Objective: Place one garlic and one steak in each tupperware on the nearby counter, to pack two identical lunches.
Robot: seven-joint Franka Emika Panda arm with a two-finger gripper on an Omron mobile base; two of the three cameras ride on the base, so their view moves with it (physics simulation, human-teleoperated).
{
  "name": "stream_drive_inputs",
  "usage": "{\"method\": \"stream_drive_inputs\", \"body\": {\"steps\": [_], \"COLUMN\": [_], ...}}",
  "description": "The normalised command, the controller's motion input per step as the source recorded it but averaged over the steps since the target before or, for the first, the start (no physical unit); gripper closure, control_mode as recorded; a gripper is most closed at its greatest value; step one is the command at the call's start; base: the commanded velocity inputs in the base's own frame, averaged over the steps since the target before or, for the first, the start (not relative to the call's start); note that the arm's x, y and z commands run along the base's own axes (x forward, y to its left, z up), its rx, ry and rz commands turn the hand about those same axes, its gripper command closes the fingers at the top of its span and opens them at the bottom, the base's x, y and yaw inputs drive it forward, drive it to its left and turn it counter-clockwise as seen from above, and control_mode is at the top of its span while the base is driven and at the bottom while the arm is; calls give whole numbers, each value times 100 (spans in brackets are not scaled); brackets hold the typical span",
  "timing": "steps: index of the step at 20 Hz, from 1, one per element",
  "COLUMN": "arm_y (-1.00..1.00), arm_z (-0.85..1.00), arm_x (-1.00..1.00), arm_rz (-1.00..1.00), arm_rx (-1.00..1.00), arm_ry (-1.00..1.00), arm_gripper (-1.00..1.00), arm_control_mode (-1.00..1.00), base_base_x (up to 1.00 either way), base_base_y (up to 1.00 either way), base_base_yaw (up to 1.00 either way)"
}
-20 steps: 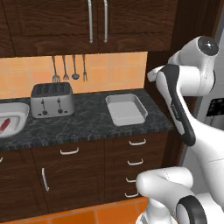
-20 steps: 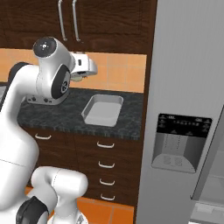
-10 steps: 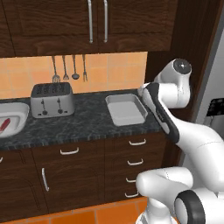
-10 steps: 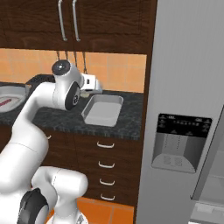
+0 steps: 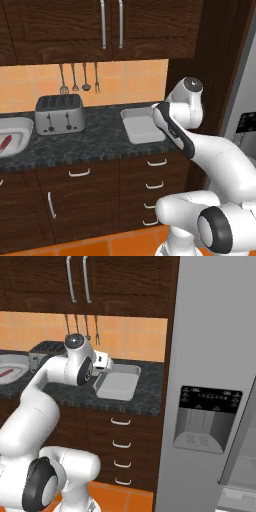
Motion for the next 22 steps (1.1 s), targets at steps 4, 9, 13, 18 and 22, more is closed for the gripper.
{"method": "stream_drive_inputs", "body": {"steps": [4, 9, 13, 18, 22], "arm_y": [17, 5, 0, 0, 0], "arm_z": [-20, -19, -26, -41, -42], "arm_x": [27, 44, 52, 46, 46], "arm_rz": [0, 0, 0, 0, 0], "arm_rx": [10, 0, -3, 0, -1], "arm_ry": [14, 10, 0, 0, 0], "arm_gripper": [100, 100, 100, 100, 100], "arm_control_mode": [-100, -100, -100, -100, -100], "base_base_x": [0, 0, 0, 0, 0], "base_base_y": [0, 0, 0, 0, 0], "base_base_yaw": [0, 0, 0, 0, 0]}}
